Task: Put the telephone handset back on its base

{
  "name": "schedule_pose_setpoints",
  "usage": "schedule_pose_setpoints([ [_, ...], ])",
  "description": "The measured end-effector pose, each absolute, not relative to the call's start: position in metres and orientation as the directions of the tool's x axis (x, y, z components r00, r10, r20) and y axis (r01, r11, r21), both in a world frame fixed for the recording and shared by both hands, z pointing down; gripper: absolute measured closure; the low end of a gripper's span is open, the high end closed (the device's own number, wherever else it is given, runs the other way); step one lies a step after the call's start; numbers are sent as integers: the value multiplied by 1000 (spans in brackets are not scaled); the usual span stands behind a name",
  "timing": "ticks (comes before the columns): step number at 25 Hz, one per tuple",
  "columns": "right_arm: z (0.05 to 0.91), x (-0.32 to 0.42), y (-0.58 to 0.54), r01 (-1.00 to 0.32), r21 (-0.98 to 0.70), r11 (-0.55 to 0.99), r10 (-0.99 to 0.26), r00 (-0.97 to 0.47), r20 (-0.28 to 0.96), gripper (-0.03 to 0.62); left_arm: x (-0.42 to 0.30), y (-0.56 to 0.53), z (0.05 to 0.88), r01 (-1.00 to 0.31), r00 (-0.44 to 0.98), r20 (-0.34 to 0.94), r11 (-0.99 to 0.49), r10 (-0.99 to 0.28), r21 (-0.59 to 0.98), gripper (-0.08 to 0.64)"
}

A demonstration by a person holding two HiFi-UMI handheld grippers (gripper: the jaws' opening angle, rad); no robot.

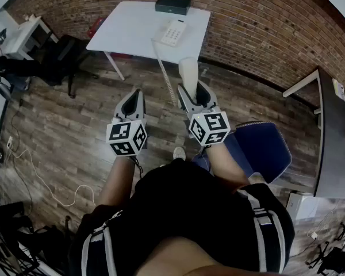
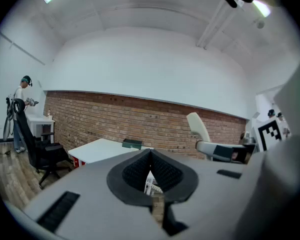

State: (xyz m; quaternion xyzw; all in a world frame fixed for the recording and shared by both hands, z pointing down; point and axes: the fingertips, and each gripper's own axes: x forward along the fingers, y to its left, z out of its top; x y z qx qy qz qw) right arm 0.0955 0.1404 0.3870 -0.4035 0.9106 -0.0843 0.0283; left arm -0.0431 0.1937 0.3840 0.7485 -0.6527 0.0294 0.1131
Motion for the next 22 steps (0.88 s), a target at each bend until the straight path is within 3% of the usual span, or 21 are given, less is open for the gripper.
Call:
schedule_pose_setpoints([
  [6,387,92,149,-742,-101,663,-744,-668,21,388,-40,196,386,-983,147,188,-123,-971,136,558],
  [22,387,96,131,-751,-169,638,-759,-650,25,388,-38,179,389,-981,163,198,-138,-967,134,558],
])
